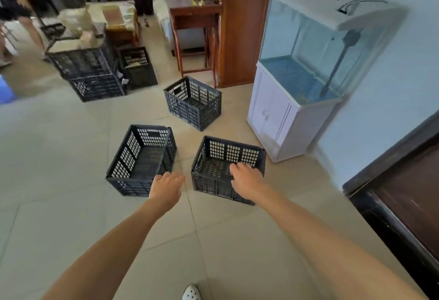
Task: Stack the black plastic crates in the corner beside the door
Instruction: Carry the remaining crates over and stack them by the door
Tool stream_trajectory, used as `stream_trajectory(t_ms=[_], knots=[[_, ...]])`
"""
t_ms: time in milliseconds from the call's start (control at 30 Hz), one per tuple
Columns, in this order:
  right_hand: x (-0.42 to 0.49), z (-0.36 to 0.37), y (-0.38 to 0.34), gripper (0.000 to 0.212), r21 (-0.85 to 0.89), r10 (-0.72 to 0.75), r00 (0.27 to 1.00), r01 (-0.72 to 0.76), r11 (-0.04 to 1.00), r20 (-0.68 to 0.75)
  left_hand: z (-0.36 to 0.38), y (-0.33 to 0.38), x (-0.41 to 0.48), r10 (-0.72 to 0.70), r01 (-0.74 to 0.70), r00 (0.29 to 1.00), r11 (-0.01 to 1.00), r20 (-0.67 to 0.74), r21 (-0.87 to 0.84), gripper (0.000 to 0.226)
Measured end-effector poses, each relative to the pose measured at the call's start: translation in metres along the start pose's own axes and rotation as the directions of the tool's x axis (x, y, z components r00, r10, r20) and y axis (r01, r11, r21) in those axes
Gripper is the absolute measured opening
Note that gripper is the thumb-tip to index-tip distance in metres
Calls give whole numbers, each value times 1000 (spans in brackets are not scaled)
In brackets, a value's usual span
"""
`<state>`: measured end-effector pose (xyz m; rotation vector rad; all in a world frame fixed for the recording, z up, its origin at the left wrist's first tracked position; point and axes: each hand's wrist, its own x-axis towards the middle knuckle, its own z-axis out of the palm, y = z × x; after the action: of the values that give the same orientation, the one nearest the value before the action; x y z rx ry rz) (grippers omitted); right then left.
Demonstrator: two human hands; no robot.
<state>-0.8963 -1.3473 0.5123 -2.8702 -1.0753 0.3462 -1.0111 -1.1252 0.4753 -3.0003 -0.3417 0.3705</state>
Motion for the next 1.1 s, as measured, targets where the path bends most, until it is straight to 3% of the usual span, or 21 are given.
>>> stream_trajectory(t_ms=[133,267,567,833,1100], knots=[[89,-15,-71,34,-42,-83,996,84,996,27,7,-108,16,-97,97,995,995,9,-27,32],[167,-28,-133,26,-14,-153,988,153,988,18,10,-199,35,-206,207,978,977,19,-45,34],[318,-13,-207,30,-71,-248,958,260,963,145,17,-316,112,-247,246,969,966,-5,-77,33],[463,-34,-242,37,-53,-185,964,198,979,190,-3,-429,220,-282,282,959,955,18,-95,36],[558,-25,-271,36,-23,-115,971,122,992,209,17,-490,302,-229,238,970,964,86,-121,37]])
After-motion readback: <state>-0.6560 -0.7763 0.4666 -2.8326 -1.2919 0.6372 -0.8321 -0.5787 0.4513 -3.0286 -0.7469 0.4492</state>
